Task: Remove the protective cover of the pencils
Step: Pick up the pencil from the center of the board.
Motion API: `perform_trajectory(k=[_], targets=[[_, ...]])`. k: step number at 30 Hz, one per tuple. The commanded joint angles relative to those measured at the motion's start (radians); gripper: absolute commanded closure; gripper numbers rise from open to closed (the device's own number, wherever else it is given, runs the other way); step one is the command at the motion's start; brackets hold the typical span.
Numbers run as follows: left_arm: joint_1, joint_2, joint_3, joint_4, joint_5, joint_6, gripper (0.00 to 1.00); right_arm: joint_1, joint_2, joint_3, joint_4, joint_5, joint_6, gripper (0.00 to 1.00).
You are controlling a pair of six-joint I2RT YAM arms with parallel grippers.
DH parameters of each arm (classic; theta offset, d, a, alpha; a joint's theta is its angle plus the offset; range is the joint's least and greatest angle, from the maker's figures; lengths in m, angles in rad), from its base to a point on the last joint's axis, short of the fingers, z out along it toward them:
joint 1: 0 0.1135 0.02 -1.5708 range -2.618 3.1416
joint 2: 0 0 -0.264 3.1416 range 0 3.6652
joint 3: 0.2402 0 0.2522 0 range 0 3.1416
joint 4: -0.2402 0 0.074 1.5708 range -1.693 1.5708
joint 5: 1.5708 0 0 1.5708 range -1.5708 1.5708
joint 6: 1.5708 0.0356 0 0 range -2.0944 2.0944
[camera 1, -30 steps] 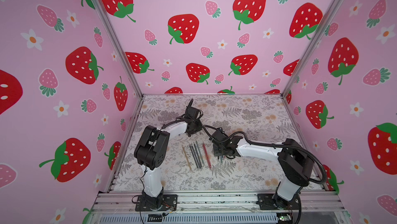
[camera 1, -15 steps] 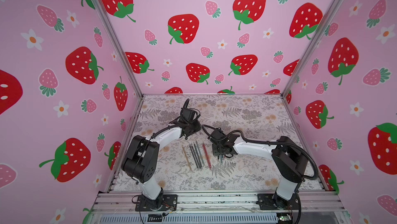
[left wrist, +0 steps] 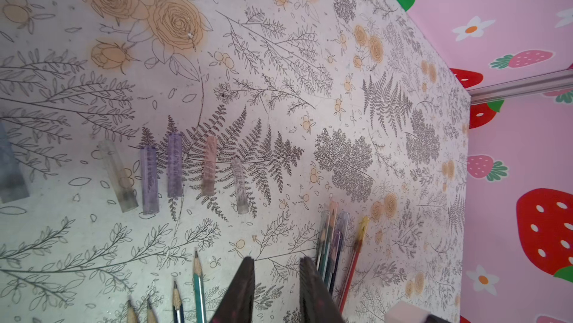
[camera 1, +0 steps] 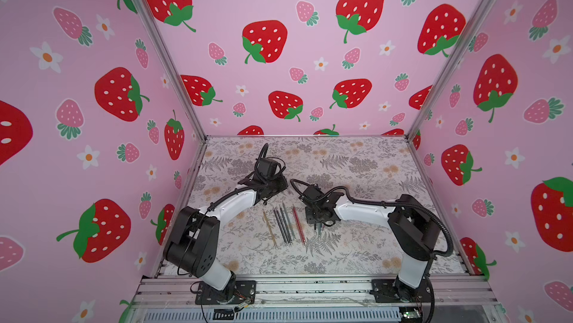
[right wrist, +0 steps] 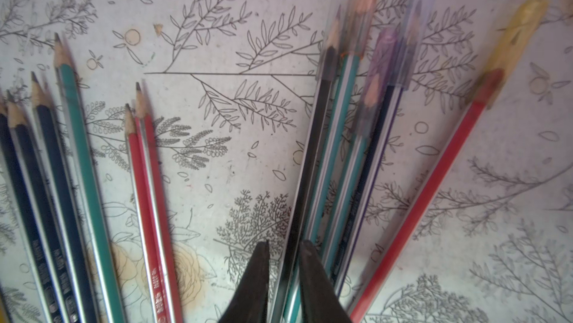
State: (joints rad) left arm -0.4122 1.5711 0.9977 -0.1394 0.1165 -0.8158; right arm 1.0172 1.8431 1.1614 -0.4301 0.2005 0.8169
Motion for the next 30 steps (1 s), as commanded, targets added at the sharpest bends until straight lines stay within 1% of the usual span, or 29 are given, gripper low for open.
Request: perform_trajectory(k=[1,8,10,13,15,20,26,28,30], targets=[[0.004,-0.024,-0.010,0.006,0.003,-0.007,0.71,-0.008,0.026,0.028,-0.033,-0.004,0.017,0.79],[0.007,-0.053,-0.029,0.013,0.006,-0.011,0.71,-0.020,0.061,0.046,-0.055,-0.017,0.036,0.79],[0.010,-0.065,-0.037,0.014,0.005,-0.013,0.71,-0.021,0.070,0.057,-0.080,-0.008,0.046,0.77],[0.013,-0.095,-0.057,0.022,-0.002,-0.019,0.71,-0.022,0.092,0.087,-0.125,-0.003,0.060,0.70],[0.016,-0.117,-0.078,0.036,-0.006,-0.026,0.71,-0.023,0.112,0.106,-0.145,-0.005,0.063,0.69],[0.028,-0.192,-0.148,0.071,-0.033,-0.049,0.71,-0.024,0.158,0.137,-0.156,-0.027,0.064,0.69],[0.051,-0.320,-0.240,0.101,-0.084,-0.069,0.67,-0.026,0.186,0.156,-0.157,-0.049,0.063,0.71],[0.056,-0.373,-0.277,0.120,-0.109,-0.075,0.66,-0.028,0.192,0.162,-0.157,-0.055,0.059,0.75],[0.058,-0.414,-0.304,0.132,-0.133,-0.074,0.61,-0.027,0.198,0.164,-0.157,-0.059,0.060,0.78]])
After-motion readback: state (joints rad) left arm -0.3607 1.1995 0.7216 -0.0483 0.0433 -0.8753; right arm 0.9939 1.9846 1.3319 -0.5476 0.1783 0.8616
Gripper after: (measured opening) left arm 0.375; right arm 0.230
